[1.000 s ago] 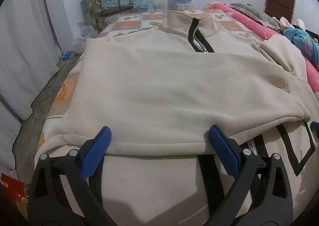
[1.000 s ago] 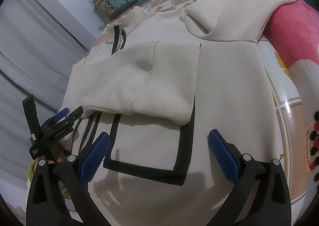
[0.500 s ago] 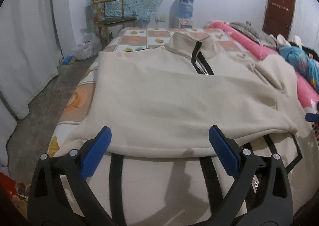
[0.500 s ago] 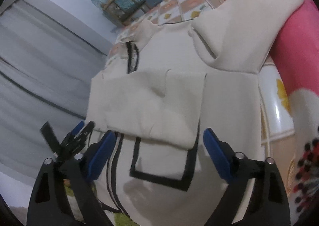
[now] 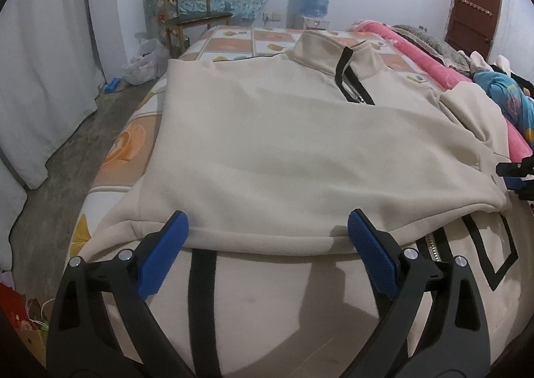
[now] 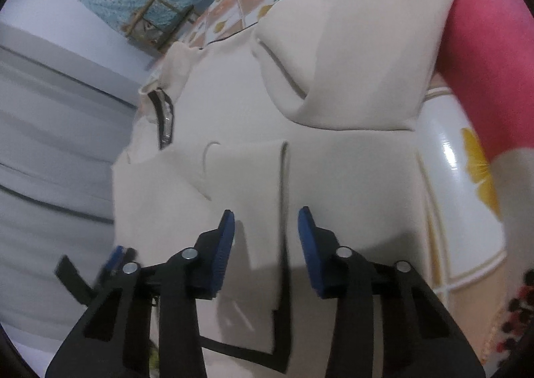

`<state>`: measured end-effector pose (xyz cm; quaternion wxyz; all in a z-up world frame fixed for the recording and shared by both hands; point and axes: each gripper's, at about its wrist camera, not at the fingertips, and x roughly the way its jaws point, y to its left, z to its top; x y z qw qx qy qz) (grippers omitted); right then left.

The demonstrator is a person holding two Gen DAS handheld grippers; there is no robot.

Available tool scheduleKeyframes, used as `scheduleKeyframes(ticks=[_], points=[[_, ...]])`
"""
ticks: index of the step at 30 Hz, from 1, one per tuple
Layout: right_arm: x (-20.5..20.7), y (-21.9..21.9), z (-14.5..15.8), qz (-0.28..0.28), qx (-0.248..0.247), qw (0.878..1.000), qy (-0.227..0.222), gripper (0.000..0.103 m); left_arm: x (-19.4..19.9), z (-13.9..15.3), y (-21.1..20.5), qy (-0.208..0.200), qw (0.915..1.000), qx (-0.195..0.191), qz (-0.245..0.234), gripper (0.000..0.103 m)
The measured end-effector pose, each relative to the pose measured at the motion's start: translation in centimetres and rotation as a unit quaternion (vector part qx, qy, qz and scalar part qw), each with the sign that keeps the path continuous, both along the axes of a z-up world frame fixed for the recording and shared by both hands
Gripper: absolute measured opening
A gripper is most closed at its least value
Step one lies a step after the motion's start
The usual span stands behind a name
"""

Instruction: Fold large clothes

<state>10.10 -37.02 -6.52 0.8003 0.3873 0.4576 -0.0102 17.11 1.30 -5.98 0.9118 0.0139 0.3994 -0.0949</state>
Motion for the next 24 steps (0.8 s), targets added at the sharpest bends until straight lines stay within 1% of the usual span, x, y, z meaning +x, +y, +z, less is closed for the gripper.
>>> scheduleKeyframes(ticks=[6,13,15,17,19,24], points=[[0.38,-0.27,-0.4,-0.006,0.015,1.0,-0.007,0.037,0.21,-0.32,-0.22,0.002,0.9999,0.009,0.004,0.093],[0.43,0.0,-0.38,0.008,0.014,1.0,-0.01,0.038,0.34,-0.41,-0.4,0.002,0.9999,0.014,0.005,0.093],[0.41,-0.07,-0.38,0.011,0.02,1.0,-0.012,0.04,0.38,-0.45,-0.43,0.002,0.9999,0.016,0.006,0.093],[0.41,-0.07,-0.36,0.014,0.026,0.999,-0.016,0.046,0.37,-0.49,-0.43,0.002,0.9998,0.017,0.006,0.093],[0.54,0.07,-0.32,0.017,0.026,0.999,-0.018,0.048,0.37,-0.49,-0.43,0.002,0.9998,0.018,0.006,0.093],[0.68,0.49,-0.18,0.027,0.017,0.999,-0.021,0.048,0.39,-0.47,-0.44,0.002,0.9998,0.017,0.007,0.093]])
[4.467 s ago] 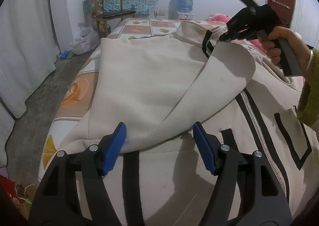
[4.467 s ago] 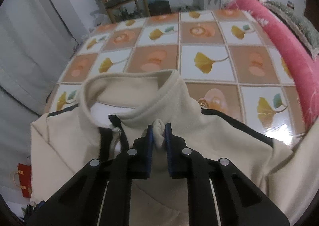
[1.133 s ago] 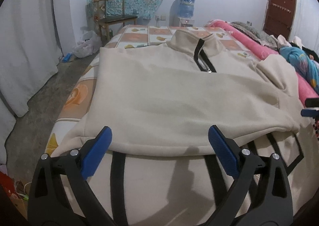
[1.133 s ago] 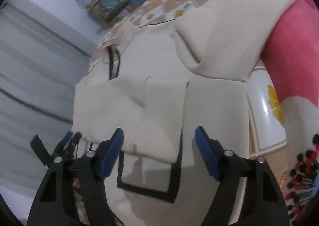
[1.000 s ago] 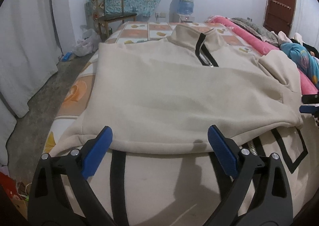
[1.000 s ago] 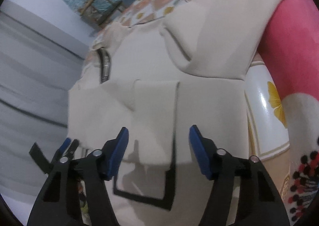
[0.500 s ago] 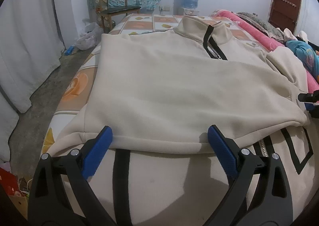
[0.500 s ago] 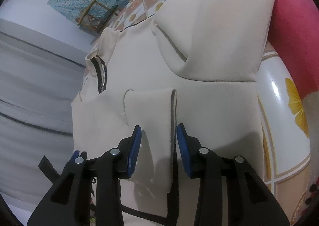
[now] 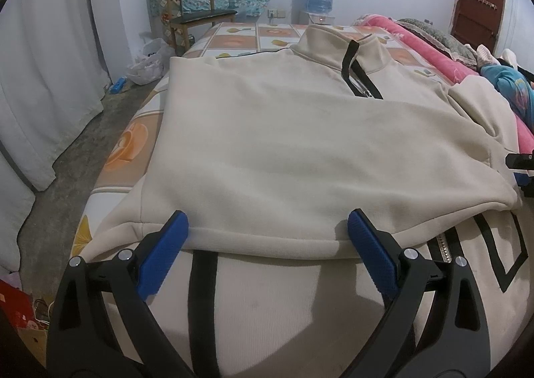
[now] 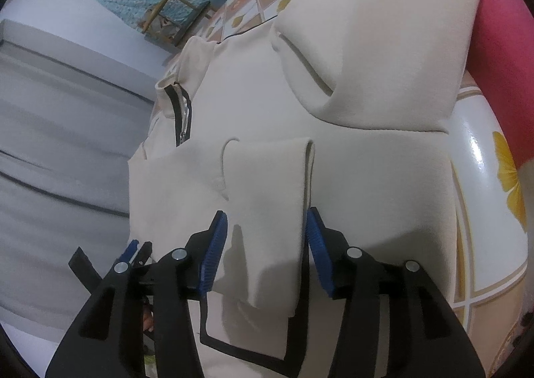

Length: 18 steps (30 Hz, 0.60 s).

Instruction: Fold large clothes

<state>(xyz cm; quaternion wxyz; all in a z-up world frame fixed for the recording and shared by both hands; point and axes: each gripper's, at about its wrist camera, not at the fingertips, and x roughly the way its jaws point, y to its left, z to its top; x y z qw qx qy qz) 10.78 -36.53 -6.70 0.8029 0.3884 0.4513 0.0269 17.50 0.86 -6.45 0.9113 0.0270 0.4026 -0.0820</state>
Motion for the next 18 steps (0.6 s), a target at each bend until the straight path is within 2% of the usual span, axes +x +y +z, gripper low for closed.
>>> scheduleKeyframes(ticks=[6,9,15,18], points=[[-0.3,-0.3,-0.1,0.004,0.018,1.0,-0.012,0.048,0.0,0.0,0.0,0.0,1.0,0.0,0.0,0.093],[-0.4,-0.3,-0.1,0.003,0.019,1.0,-0.015,0.044,0.0,0.0,0.0,0.0,1.0,0.0,0.0,0.093],[-0.7,-0.2,1.1,0.017,0.034,0.998,-0.05,0.043,0.0,0.0,-0.1,0.0,1.0,0.0,0.0,0.093],[-0.6,-0.6,0.7,0.012,0.036,0.998,-0.043,0.043,0.1,-0.1,0.0,0.001,1.0,0.001,0.001,0.093]])
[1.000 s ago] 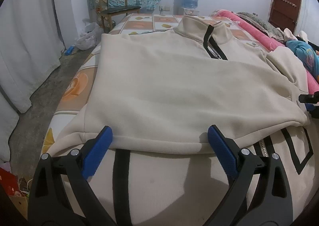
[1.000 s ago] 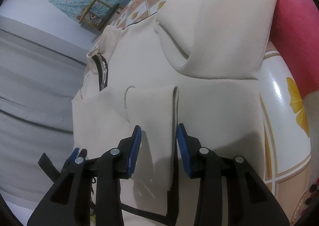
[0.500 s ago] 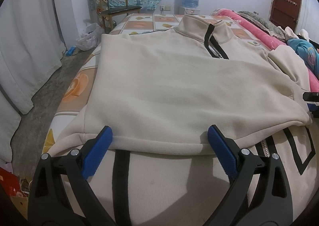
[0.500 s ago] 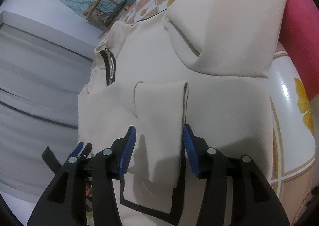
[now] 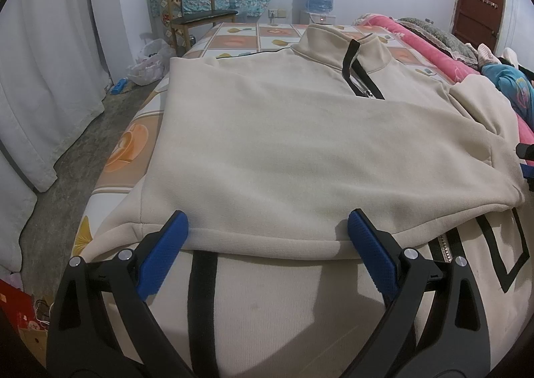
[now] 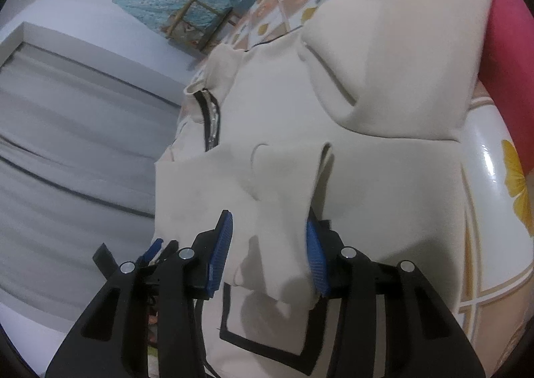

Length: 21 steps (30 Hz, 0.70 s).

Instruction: Fold large clothes

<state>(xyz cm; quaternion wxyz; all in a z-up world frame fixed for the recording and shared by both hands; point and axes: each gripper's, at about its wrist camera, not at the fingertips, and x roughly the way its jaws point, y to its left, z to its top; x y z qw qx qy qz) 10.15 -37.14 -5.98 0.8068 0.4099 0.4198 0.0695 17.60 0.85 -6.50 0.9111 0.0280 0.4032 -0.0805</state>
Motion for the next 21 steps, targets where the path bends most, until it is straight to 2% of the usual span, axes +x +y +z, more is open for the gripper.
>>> scheduleKeyframes(ticks=[6,9,11,13,15,18,21], points=[[0.2,0.1,-1.1,-0.004,-0.035,0.999,0.022,0.042,0.0,0.0,0.1,-0.001,1.0,0.0,0.0,0.093],[0.6,0.9,-0.6,-0.001,-0.076,0.997,0.027,0.039,0.0,0.0,0.2,-0.003,1.0,-0.002,0.0,0.093],[0.9,1.5,-0.3,0.003,-0.099,0.995,0.031,0.028,-0.1,0.0,0.2,-0.004,1.0,-0.005,-0.001,0.093],[1.1,2.2,-0.1,0.011,-0.111,0.993,0.034,0.022,-0.2,0.0,0.3,-0.005,0.9999,-0.009,-0.001,0.093],[1.4,2.9,0.2,0.015,-0.143,0.989,0.041,0.006,-0.2,0.0,0.5,-0.006,0.9999,-0.012,-0.001,0.093],[1.2,3.5,1.4,0.012,-0.165,0.985,0.039,0.006,-0.4,0.1,0.6,-0.008,0.9998,-0.017,-0.001,0.093],[1.1,4.1,3.8,0.014,-0.179,0.984,0.019,0.005,-0.8,0.5,1.2,-0.015,0.9991,-0.04,-0.003,0.093]])
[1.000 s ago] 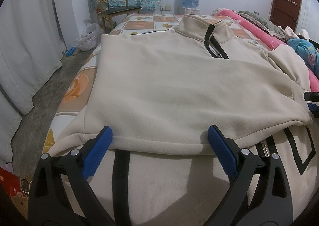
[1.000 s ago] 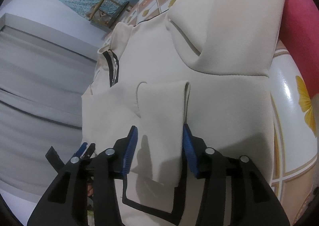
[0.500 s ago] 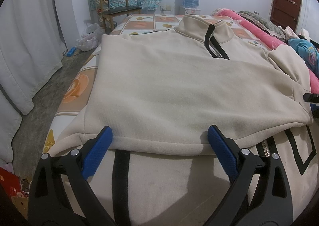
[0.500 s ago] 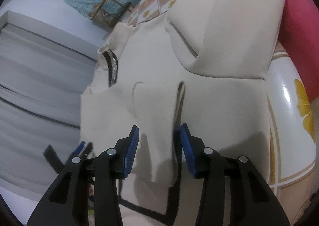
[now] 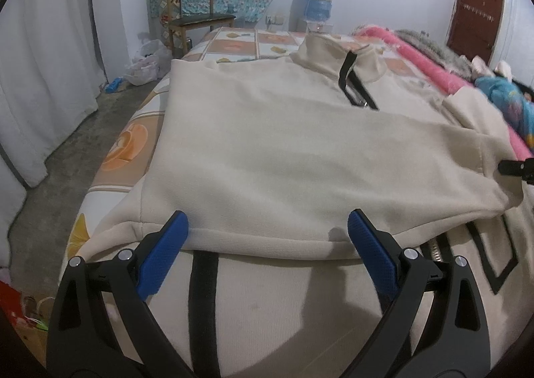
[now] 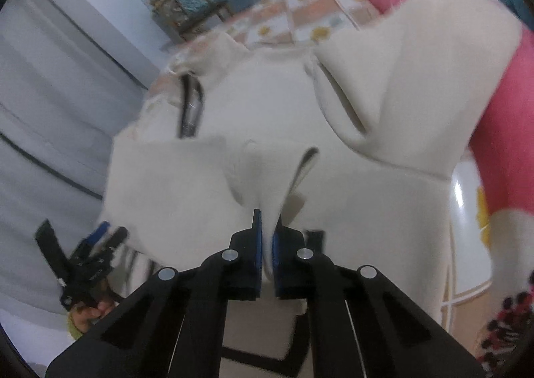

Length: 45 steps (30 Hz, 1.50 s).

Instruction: Fold large clothes

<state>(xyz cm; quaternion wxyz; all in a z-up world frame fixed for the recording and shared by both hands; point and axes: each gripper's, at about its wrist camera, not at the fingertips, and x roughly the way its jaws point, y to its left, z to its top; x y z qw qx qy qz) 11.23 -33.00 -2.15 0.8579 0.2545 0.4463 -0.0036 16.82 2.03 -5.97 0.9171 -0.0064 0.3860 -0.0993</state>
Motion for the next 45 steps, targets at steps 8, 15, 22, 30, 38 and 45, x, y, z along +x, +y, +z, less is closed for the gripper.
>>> scheduleKeyframes(ticks=[8,15,22,30,38,45], points=[[5.4,4.7,7.7,0.071,-0.036,0.996,-0.045,0.005,-3.4,2.9,1.3,-0.058,0.9956,-0.06,-0.042,0.093],[18.4,17.6,13.6,0.203,-0.029,0.976,-0.068,0.005,-5.4,3.8,0.7,-0.07,0.9915,-0.075,-0.08,0.093],[19.1,22.8,28.9,0.289,0.026,0.913,-0.287,0.005,-2.5,3.3,1.8,-0.047,0.9984,-0.033,0.002,0.087],[15.7,7.1,15.6,0.179,-0.011,0.968,-0.173,0.005,1.2,-0.1,4.7,0.027,0.9949,0.008,0.097,0.061],[12.2,-2.4,5.2,0.084,0.034,0.994,-0.055,0.005,1.3,-0.3,4.1,0.018,0.9931,0.046,0.106,0.057],[11.9,-3.2,3.0,0.061,0.018,0.997,-0.03,0.005,1.1,-0.1,3.7,0.021,0.9925,0.046,0.111,0.057]])
